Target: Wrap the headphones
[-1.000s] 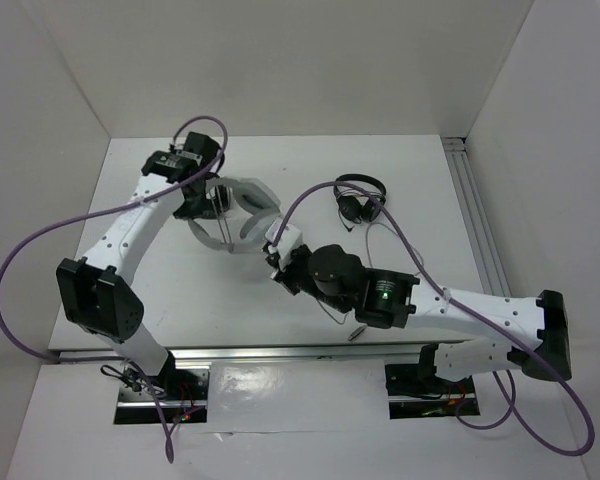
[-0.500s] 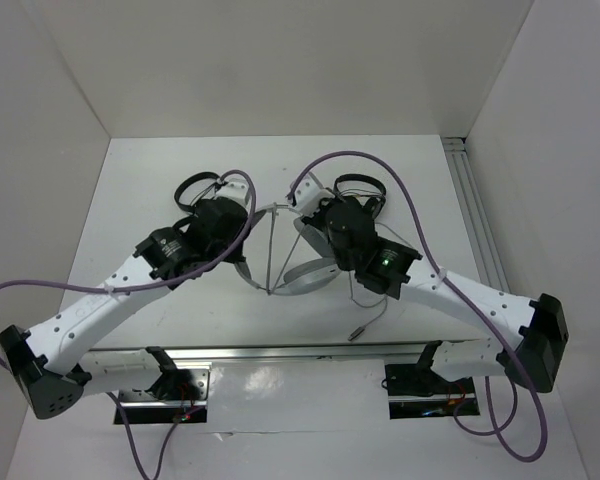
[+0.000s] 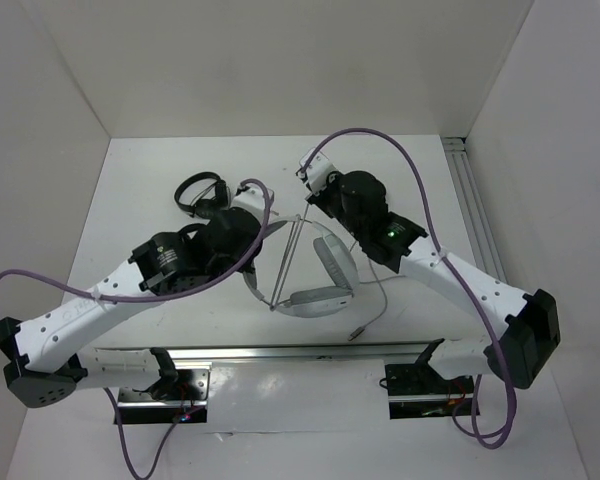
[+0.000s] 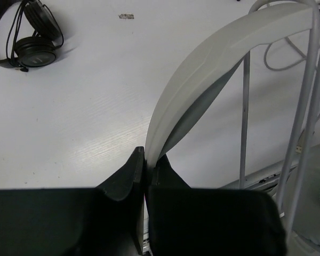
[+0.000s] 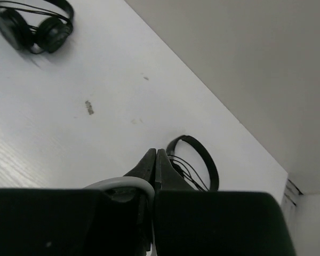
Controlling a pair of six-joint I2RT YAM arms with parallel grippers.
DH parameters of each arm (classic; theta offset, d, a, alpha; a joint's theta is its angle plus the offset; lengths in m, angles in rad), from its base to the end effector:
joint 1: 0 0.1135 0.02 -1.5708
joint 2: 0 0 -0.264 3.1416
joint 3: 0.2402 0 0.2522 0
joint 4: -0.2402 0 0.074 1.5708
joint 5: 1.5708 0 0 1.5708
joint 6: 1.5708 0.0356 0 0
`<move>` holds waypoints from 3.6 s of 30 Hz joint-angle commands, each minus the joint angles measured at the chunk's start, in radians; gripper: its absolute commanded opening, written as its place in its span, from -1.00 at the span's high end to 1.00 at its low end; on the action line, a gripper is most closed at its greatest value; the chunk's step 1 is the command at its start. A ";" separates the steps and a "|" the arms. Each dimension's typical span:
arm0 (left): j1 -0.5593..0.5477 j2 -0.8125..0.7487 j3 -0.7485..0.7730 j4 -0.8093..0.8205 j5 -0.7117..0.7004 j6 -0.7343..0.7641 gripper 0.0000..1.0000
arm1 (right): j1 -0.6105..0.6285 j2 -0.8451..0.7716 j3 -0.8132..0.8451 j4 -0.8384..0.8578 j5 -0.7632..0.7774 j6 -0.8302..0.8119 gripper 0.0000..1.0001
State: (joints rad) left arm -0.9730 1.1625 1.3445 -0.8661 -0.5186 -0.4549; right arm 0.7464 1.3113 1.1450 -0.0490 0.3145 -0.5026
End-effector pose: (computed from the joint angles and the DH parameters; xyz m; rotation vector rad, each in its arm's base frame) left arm 0.1421 -0.1773 0.3928 0.2882 2.1420 -0.2369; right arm 0.2344 0.2018 0.3642 -0.8479 1.5612 -0.1049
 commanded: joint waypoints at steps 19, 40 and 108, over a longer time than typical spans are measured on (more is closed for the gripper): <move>-0.047 0.037 0.580 -0.079 0.110 0.050 1.00 | -0.142 0.267 -0.157 0.826 -0.970 0.832 0.42; 0.597 0.399 0.950 -0.100 0.216 -0.119 1.00 | 0.254 0.248 -0.619 1.105 -0.744 0.836 1.00; -0.132 -0.089 -0.064 -0.188 0.109 0.004 1.00 | -0.252 0.207 0.363 0.276 0.224 -0.045 1.00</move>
State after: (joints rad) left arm -1.0527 1.1252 1.2942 -0.8085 -0.6724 -0.6010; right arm 0.5541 1.5047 1.4151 0.0513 0.4606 -0.5797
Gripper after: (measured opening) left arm 0.117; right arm 0.026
